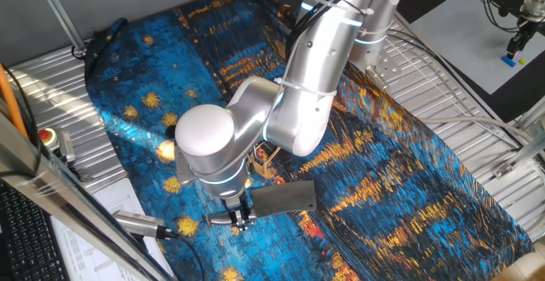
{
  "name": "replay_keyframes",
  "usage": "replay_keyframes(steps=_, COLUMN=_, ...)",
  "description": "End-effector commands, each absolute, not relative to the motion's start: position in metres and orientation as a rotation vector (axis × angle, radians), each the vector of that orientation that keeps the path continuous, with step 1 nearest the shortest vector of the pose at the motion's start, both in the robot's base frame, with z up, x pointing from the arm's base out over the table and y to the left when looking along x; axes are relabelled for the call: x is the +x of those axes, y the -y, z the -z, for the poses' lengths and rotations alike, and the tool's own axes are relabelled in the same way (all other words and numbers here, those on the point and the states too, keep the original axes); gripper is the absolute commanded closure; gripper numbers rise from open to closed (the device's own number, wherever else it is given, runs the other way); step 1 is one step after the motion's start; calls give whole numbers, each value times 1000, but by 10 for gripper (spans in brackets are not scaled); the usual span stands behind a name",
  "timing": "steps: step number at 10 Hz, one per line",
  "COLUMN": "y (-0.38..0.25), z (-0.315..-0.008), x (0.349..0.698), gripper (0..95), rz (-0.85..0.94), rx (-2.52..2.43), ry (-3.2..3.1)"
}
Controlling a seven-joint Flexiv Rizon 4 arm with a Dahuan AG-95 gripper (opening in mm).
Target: Put the knife on the knife rack
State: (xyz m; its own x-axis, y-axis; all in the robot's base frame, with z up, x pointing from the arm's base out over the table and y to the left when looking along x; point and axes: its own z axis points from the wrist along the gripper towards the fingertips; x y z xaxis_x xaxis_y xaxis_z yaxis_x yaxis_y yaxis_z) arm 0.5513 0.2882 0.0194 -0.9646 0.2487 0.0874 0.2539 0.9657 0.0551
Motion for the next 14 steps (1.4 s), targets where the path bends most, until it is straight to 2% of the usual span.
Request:
replay_keyframes(steps=1, y=-288, z=-18, x=551, gripper=570, rz=98, rx=-388, ry=3033)
replay_keyframes(steps=14, y=-289, z=-11, x=544, gripper=570, rz=100, rx=-384, ry=3023)
